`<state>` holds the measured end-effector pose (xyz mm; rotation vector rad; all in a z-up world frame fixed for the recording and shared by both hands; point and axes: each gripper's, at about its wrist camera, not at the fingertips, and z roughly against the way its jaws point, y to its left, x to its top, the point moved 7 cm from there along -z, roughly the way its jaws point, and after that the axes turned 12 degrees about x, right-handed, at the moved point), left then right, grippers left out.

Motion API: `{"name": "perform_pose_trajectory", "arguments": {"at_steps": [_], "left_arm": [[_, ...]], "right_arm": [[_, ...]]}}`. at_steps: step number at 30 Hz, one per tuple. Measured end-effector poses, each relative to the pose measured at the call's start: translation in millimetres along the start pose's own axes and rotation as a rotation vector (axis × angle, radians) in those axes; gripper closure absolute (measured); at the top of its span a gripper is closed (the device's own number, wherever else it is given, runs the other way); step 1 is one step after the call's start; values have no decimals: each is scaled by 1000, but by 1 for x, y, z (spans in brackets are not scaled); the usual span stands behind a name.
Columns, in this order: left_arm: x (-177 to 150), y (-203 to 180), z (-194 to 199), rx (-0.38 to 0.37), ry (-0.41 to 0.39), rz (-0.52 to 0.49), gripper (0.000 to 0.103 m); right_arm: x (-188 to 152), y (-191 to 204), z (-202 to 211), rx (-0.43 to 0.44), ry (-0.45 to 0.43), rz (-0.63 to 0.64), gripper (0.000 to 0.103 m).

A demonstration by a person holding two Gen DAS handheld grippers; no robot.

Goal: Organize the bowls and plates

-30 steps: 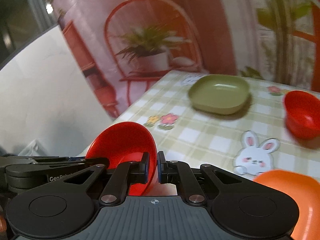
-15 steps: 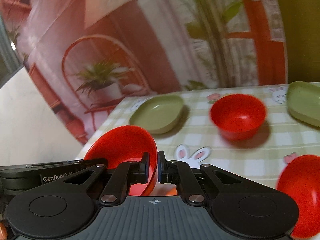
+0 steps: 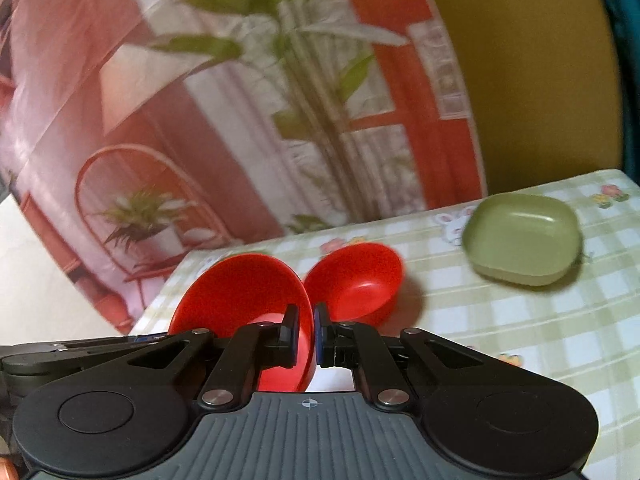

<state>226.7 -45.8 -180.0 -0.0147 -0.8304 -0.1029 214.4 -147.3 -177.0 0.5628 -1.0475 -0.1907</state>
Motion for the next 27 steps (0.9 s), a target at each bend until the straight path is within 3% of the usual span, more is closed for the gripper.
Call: {"name": "perform_pose_trajectory", "arguments": {"at_steps": [12, 27], "left_arm": [[-3, -62, -3, -88, 5, -70, 88], [-27, -112, -8, -173, 70, -140, 88]], "right_arm": [[11, -50, 44, -69, -58, -49, 96], [-2, -90, 80, -159, -46, -101, 96]]}}
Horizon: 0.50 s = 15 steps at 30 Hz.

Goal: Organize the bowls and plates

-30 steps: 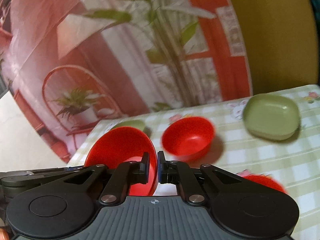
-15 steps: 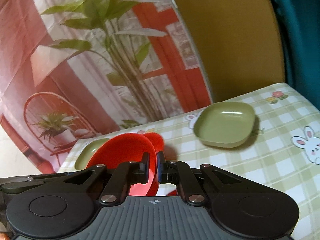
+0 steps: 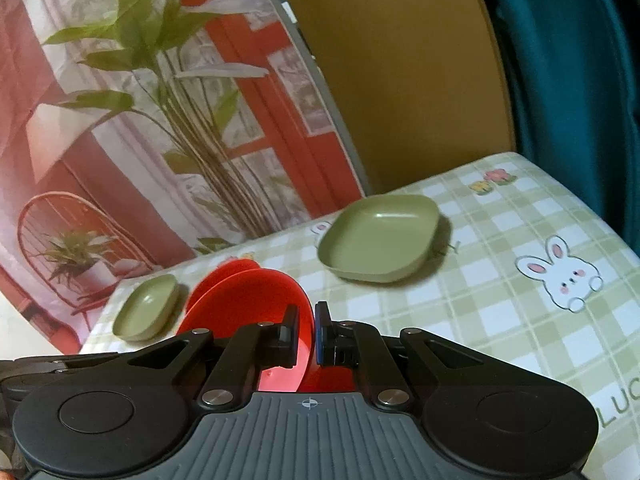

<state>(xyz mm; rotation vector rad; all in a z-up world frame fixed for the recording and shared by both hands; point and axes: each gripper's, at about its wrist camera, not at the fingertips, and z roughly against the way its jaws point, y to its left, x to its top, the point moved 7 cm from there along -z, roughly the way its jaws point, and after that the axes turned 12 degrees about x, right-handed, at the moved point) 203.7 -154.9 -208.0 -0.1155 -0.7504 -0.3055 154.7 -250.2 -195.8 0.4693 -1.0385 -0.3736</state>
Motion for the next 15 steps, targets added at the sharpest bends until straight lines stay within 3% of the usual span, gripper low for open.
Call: {"name": "perform_pose_trajectory", "arguments": {"at_steps": [15], "left_arm": [[-19, -10, -20, 12, 49, -70, 87]], "right_arm": [[-28, -23, -10, -40, 62, -48, 95]]}}
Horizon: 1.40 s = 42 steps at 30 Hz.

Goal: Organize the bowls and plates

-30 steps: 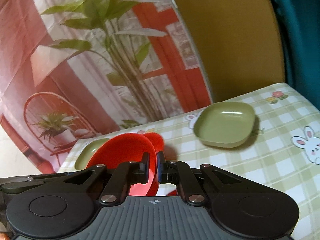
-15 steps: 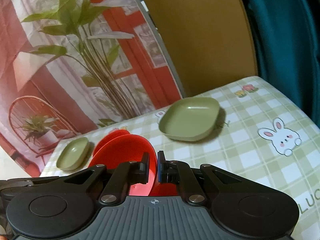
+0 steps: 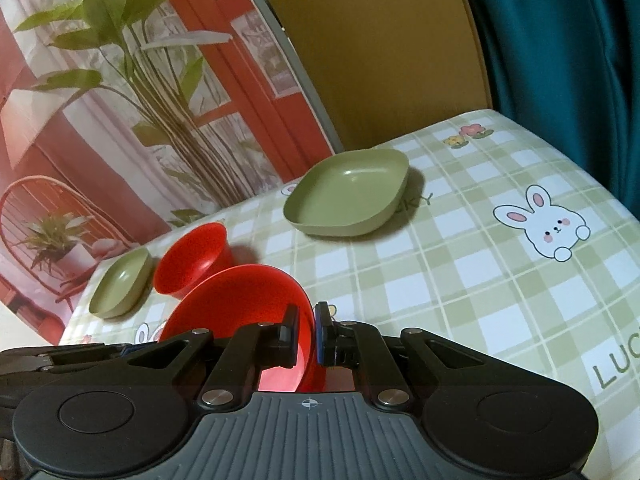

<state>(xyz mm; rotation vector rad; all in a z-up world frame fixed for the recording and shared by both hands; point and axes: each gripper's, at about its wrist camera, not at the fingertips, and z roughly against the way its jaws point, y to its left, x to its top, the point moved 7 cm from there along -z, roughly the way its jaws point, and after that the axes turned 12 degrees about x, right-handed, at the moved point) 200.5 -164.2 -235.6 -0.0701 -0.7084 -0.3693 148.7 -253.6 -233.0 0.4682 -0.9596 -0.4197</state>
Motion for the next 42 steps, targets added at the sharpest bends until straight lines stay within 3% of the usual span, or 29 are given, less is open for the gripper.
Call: {"name": "perform_pose_trajectory", "arguments": {"at_steps": [26, 29, 33, 36, 42], "left_arm": [[-10, 0, -10, 7, 16, -17, 86], [-9, 1, -10, -4, 12, -11, 80], [-8, 2, -7, 9, -6, -12, 55], [-6, 6, -4, 9, -23, -5, 55], [7, 26, 10, 8, -77, 73, 55]], "right_arm": [[-5, -4, -8, -25, 25, 28, 94], [-4, -4, -7, -28, 17, 28, 93], [0, -3, -3, -27, -7, 35, 92], [6, 2, 2, -27, -47, 73, 87], [27, 28, 19, -8, -131, 279, 81]]}}
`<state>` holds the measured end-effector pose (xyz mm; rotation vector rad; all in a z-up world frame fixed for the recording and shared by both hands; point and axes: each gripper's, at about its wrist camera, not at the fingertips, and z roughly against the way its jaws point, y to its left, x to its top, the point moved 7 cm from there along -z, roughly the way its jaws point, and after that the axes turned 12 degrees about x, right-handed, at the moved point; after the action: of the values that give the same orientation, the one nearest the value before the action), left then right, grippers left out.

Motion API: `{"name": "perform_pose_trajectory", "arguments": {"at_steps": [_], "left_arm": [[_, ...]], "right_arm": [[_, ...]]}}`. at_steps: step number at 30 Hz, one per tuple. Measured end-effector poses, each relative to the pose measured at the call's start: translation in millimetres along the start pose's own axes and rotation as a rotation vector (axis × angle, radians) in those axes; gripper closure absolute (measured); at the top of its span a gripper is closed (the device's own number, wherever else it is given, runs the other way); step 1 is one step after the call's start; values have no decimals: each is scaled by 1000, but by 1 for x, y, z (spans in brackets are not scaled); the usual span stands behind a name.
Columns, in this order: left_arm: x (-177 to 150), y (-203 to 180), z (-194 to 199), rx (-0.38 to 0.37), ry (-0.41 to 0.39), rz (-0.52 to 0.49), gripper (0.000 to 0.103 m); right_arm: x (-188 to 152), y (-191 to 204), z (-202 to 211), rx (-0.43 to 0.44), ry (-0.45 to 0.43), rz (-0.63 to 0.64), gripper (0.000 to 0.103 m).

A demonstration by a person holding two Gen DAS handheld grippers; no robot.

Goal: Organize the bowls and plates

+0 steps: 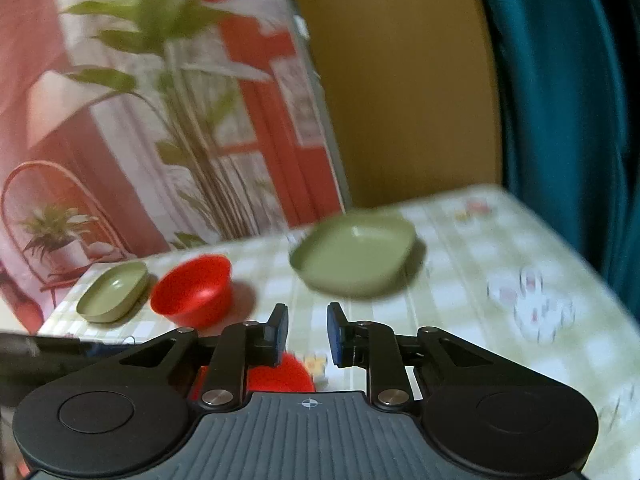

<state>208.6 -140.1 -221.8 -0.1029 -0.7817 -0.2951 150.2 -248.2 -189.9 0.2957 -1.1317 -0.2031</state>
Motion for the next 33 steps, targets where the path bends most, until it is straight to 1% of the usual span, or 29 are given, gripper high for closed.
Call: {"name": "perform_pose_trajectory", "arguments": {"at_steps": [3, 6, 10, 15, 19, 22, 23, 25, 28, 33], "left_arm": [[13, 12, 10, 3, -37, 43, 55], [25, 27, 22, 16, -85, 79, 55], [38, 49, 35, 42, -143, 122, 51], [46, 69, 40, 74, -165, 150, 49], [48, 86, 37, 110, -173, 170, 49], [49, 96, 35, 127, -184, 193, 48], [48, 99, 35, 132, -181, 194, 48], [48, 102, 30, 150, -163, 190, 48], [44, 106, 25, 143, -136, 189, 48], [41, 107, 20, 170, -129, 153, 48]], "right_arm": [[15, 10, 3, 18, -29, 104, 77], [26, 19, 2, 37, -27, 180, 76], [35, 24, -6, 53, -14, 217, 76], [38, 30, -20, 63, 15, 252, 76], [41, 31, -32, 80, 36, 223, 74], [43, 32, -40, 84, 43, 199, 70], [43, 33, -42, 85, 46, 193, 67], [43, 34, -47, 88, 56, 177, 64], [42, 35, -54, 90, 68, 160, 63], [43, 34, -65, 90, 79, 123, 54]]}}
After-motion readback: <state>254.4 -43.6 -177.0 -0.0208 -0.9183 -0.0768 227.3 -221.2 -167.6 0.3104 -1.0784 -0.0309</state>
